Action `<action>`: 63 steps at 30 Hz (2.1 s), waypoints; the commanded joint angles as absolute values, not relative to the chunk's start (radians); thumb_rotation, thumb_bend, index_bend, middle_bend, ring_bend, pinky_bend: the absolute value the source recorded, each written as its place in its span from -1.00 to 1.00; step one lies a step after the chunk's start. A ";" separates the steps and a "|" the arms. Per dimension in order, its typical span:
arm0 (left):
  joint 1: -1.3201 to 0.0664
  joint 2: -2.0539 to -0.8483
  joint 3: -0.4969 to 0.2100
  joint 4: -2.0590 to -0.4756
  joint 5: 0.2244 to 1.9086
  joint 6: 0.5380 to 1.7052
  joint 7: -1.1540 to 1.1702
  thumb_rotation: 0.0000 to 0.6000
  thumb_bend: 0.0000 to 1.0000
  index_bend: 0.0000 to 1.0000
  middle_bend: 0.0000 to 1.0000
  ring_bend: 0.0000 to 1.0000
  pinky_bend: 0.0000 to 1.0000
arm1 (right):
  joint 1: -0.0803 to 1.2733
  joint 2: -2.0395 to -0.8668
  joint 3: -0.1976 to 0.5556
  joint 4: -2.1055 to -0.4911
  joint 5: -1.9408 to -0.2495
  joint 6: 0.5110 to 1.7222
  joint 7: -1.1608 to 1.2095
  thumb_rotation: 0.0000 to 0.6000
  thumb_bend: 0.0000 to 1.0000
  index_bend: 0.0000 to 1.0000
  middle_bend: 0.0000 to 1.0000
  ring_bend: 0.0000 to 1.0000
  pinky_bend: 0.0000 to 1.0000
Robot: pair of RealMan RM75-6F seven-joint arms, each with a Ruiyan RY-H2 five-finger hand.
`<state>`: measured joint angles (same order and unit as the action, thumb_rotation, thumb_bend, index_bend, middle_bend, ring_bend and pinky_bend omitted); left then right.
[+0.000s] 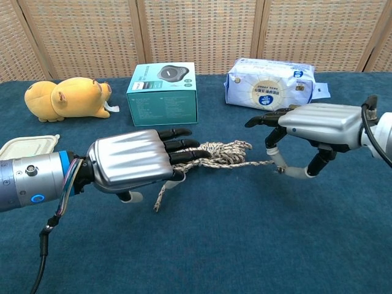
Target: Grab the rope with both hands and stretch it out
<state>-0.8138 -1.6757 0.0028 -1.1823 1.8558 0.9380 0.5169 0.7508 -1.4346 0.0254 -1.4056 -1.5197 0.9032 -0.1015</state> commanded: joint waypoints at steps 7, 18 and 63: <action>-0.819 -1.710 0.032 -1.140 1.856 0.951 0.516 1.00 -0.53 -0.07 -1.00 -1.00 -1.00 | 0.750 -1.440 0.024 -1.401 -1.522 0.906 -0.100 1.00 0.00 0.32 -0.94 -1.00 -1.00; -0.825 -1.756 0.043 -1.087 1.837 0.967 0.498 1.00 -0.45 -0.01 -1.00 -1.00 -1.00 | 0.745 -1.448 0.019 -1.387 -1.525 0.907 -0.088 1.00 0.00 0.32 -0.94 -1.00 -1.00; -0.839 -1.786 0.067 -1.073 1.794 0.972 0.508 1.00 -0.16 0.30 -1.00 -1.00 -1.00 | 0.741 -1.447 0.015 -1.374 -1.533 0.911 -0.076 1.00 0.00 0.32 -0.94 -1.00 -1.00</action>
<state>-0.8396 -1.7864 0.0673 -1.0734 1.7939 0.9715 0.5080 0.7413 -1.4475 0.0150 -1.3744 -1.5335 0.9108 -0.0757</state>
